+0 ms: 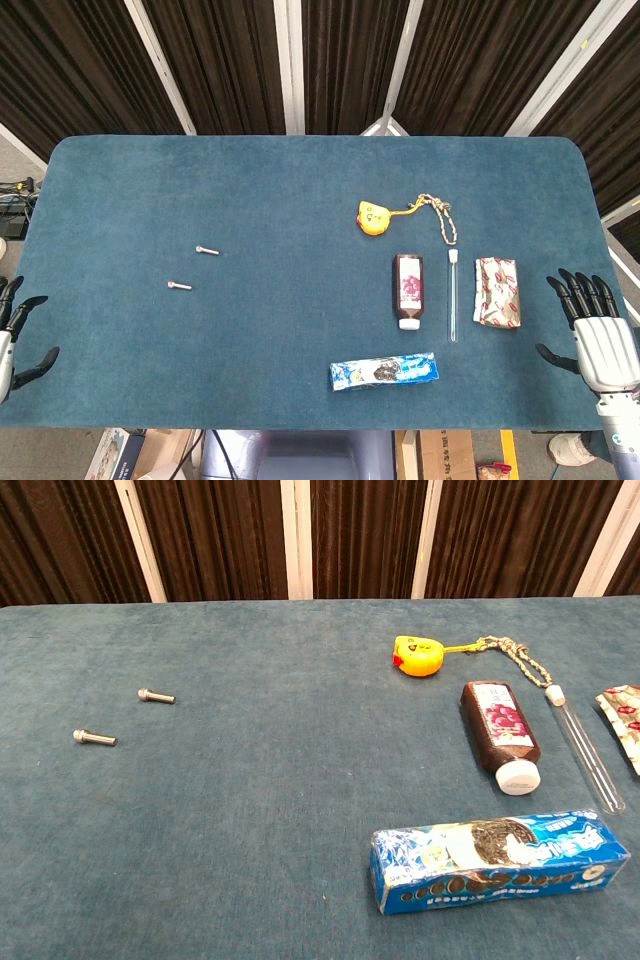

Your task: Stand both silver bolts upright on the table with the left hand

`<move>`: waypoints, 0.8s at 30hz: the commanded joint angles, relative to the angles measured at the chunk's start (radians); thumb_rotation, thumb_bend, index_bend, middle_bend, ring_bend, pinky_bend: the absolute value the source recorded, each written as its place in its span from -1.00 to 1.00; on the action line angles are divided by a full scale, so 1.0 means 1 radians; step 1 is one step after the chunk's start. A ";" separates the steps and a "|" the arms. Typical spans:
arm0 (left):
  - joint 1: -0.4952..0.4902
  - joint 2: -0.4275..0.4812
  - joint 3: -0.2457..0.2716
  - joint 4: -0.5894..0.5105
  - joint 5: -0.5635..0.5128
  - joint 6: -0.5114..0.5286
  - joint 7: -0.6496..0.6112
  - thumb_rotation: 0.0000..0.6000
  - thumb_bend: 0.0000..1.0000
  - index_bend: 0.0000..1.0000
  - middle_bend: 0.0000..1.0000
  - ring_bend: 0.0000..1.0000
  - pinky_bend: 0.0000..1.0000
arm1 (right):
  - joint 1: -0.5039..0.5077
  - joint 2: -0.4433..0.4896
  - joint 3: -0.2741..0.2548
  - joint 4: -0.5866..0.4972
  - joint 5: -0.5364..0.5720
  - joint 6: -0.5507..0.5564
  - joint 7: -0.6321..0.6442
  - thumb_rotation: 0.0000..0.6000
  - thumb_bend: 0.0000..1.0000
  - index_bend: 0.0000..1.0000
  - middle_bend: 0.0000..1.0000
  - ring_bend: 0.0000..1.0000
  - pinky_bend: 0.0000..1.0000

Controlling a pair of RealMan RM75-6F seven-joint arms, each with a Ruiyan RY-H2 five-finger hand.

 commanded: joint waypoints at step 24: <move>-0.431 -0.054 -0.231 0.052 -0.362 -0.495 0.372 1.00 -0.26 -0.46 -0.97 -1.00 -1.00 | 0.012 -0.013 -0.003 0.001 0.041 -0.059 -0.032 1.00 -0.77 -0.74 -0.82 -0.91 -1.00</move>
